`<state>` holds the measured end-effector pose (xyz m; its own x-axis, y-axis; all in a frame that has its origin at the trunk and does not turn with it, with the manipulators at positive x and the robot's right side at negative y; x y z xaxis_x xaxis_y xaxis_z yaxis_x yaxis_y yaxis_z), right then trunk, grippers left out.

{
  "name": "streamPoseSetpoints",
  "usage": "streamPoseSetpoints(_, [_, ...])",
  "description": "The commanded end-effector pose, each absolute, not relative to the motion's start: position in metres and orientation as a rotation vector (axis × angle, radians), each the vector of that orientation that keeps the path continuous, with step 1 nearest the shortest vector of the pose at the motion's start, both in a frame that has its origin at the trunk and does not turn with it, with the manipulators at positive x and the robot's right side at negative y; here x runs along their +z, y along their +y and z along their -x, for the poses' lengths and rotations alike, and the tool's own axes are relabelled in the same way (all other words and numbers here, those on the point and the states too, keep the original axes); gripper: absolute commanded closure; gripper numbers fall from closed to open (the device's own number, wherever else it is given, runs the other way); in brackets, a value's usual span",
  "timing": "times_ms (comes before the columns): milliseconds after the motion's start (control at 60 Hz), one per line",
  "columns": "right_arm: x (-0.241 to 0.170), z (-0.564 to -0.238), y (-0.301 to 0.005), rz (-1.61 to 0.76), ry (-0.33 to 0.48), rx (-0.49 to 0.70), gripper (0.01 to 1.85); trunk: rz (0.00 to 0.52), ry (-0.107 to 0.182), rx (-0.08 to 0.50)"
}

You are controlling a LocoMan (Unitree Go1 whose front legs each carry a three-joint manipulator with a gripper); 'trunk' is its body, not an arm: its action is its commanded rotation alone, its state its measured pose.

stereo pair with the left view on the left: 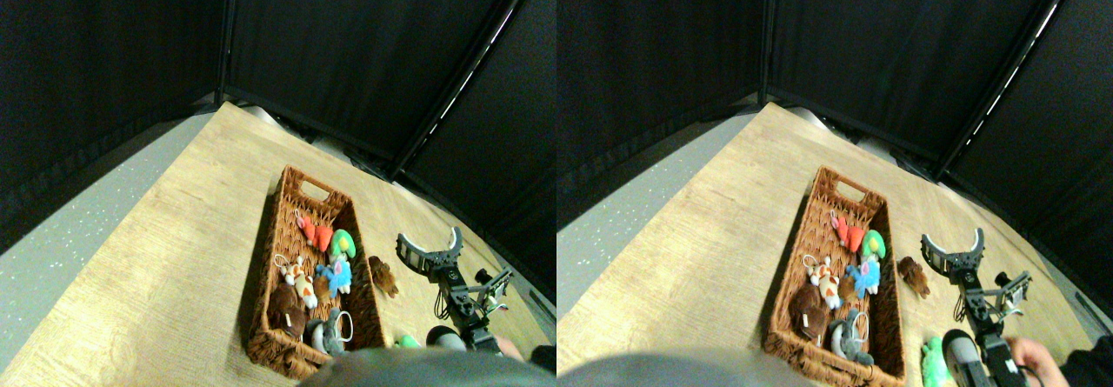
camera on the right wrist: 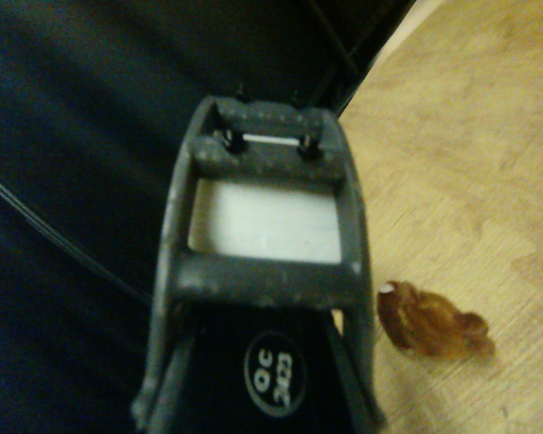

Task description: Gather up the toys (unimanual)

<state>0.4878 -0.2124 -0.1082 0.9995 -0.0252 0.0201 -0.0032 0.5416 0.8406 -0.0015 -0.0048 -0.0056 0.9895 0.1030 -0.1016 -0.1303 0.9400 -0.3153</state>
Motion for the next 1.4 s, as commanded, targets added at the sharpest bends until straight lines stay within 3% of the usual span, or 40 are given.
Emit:
streamPoseSetpoints(17, [-0.103, -0.485, -0.216, -1.005, -0.086, -0.009, 0.97, 0.333, 0.087, 0.108])
streamPoseSetpoints(317, [-0.108, -0.476, -0.226, -1.001, -0.115, -0.057, 0.97, 0.331, 0.093, 0.094])
streamPoseSetpoints(467, [-0.127, -0.461, -0.224, -1.049, -0.14, -0.124, 0.94, 0.331, 0.099, 0.093])
streamPoseSetpoints(717, [-0.146, -0.443, -0.23, -1.115, -0.149, -0.131, 0.97, 0.322, 0.114, 0.078])
streamPoseSetpoints(1033, [-0.156, -0.433, -0.24, -1.148, -0.18, -0.161, 0.95, 0.309, 0.1, 0.078])
streamPoseSetpoints(1400, [-0.149, -0.448, -0.235, -1.125, -0.096, -0.123, 0.9, 0.331, 0.089, 0.091])
